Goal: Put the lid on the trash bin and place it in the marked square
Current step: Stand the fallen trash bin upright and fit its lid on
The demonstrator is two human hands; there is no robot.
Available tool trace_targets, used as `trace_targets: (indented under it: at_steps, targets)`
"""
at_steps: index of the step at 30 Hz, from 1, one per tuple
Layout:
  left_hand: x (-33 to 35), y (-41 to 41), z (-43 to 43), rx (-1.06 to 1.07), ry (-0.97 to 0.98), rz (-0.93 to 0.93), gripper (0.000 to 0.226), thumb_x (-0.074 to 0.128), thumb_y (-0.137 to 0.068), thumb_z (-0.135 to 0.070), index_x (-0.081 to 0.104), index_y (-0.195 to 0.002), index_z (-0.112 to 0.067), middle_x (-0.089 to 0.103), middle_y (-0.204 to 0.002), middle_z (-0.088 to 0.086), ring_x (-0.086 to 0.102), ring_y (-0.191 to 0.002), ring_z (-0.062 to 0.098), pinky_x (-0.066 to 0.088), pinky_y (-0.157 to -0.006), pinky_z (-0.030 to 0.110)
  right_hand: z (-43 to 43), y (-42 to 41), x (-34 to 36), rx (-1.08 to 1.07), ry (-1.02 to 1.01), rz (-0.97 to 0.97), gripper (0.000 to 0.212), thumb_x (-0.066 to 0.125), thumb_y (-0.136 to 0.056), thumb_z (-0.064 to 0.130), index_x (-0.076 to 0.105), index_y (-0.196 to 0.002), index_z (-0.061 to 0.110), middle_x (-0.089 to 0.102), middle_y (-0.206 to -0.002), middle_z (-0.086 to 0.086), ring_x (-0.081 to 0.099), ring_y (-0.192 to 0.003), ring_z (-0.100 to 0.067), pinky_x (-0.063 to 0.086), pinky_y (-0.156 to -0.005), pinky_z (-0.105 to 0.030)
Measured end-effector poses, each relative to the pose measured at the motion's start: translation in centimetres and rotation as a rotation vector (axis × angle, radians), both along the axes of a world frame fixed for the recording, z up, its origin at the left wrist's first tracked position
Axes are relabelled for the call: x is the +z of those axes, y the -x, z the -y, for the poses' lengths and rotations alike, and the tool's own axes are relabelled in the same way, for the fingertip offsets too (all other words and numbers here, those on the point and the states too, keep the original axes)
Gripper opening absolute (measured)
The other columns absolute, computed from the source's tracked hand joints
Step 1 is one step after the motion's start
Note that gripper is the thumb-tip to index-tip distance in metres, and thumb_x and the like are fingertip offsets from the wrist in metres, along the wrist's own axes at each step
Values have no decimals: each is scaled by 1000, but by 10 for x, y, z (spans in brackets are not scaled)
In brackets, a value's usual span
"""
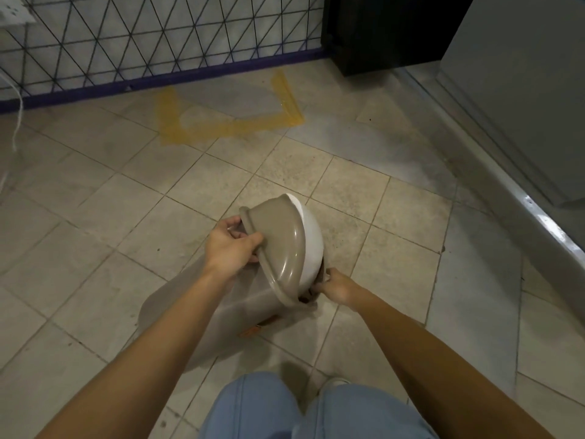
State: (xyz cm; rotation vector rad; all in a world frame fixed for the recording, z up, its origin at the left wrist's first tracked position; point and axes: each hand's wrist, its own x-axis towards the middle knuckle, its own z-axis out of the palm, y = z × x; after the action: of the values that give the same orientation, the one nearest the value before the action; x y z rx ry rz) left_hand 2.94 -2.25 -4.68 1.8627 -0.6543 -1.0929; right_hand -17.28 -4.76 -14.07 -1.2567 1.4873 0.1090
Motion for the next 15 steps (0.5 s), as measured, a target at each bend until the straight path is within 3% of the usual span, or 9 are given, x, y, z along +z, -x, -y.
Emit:
trace_targets:
  at_steps: [2, 3, 6, 8, 11, 15]
  targets:
    - [4, -4, -2, -6, 19, -34, 61, 72, -72, -5, 47, -127, -14, 59, -86, 11, 63, -69, 17, 53, -51, 22, -3, -5, 0, -1, -36, 37, 35, 56, -84, 17, 51, -118, 9, 58, -115, -14, 52, -92, -22, 43, -78, -32]
    - [5, -5, -3, -8, 28, -44, 62, 72, -72, -5, 47, -128, -14, 60, -86, 11, 63, -70, 17, 53, -51, 22, -5, -7, 0, -32, -60, 60, 30, 54, -84, 14, 53, -114, 8, 60, -115, -16, 54, -88, -21, 47, -76, -33]
    - [9, -8, -4, 14, 48, -59, 62, 71, -73, -4, 46, -130, -12, 59, -82, 9, 63, -69, 16, 53, -53, 22, -6, -11, 2, -193, -146, 168, 34, 51, -86, 5, 49, -120, 6, 60, -119, -18, 60, -90, -22, 54, -79, -33]
    - [11, -12, -4, 11, 48, -60, 63, 70, -75, -5, 45, -132, -12, 59, -86, 9, 63, -75, 17, 54, -56, 23, -6, -12, 5, -233, -172, 202, 33, 51, -85, 2, 50, -118, 6, 61, -111, -14, 60, -85, -20, 55, -75, -32]
    - [15, -18, -3, 4, 55, -31, 58, 68, -77, -7, 46, -131, -13, 59, -84, 5, 62, -74, 14, 51, -53, 19, -8, -14, 11, -223, -170, 227, 29, 55, -85, 6, 51, -113, 9, 60, -95, -6, 59, -80, -16, 54, -73, -28]
    - [21, -30, -4, 66, 76, 25, 54, 66, -80, -15, 46, -130, -14, 59, -83, -2, 60, -73, 12, 48, -61, 24, -1, -16, 24, -239, -94, 278, 38, 60, -82, 12, 49, -119, 13, 61, -95, -2, 62, -79, -12, 55, -63, -23]
